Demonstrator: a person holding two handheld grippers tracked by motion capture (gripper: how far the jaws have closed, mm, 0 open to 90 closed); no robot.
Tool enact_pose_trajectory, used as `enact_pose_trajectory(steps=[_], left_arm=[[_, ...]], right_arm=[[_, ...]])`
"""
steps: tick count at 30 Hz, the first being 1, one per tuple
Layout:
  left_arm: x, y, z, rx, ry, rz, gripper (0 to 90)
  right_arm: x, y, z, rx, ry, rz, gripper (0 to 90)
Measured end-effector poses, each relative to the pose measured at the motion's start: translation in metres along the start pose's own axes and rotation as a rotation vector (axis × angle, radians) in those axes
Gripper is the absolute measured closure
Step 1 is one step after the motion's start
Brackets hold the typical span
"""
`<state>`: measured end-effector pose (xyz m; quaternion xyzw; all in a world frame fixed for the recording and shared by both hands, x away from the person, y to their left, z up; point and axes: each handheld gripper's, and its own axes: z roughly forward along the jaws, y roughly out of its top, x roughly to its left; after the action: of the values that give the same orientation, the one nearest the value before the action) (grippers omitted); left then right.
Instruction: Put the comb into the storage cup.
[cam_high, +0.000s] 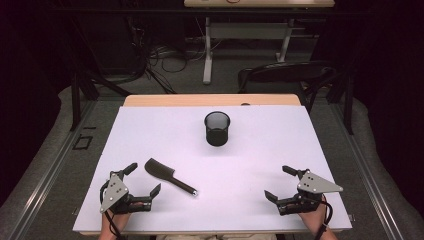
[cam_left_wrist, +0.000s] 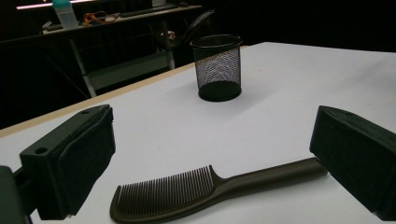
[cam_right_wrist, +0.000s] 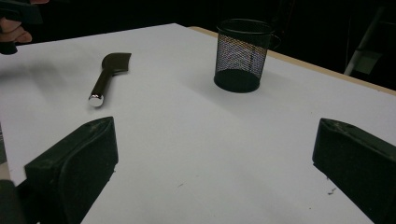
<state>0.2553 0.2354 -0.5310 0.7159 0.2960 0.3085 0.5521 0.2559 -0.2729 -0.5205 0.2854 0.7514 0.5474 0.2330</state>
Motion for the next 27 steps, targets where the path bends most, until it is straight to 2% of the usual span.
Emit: enact_pose_trajectory(steps=[13, 27], left_arm=[[-0.002, 0.003, 0.006, 0.014, -0.005, -0.015, 0.2], [-0.011, 0.010, 0.021, 0.047, -0.024, -0.032, 0.3]], right_arm=[[0.000, 0.000, 0.002, 0.006, 0.004, -0.012, 0.0], [0.000, 0.001, 0.005, 0.012, 0.009, -0.018, 0.0]])
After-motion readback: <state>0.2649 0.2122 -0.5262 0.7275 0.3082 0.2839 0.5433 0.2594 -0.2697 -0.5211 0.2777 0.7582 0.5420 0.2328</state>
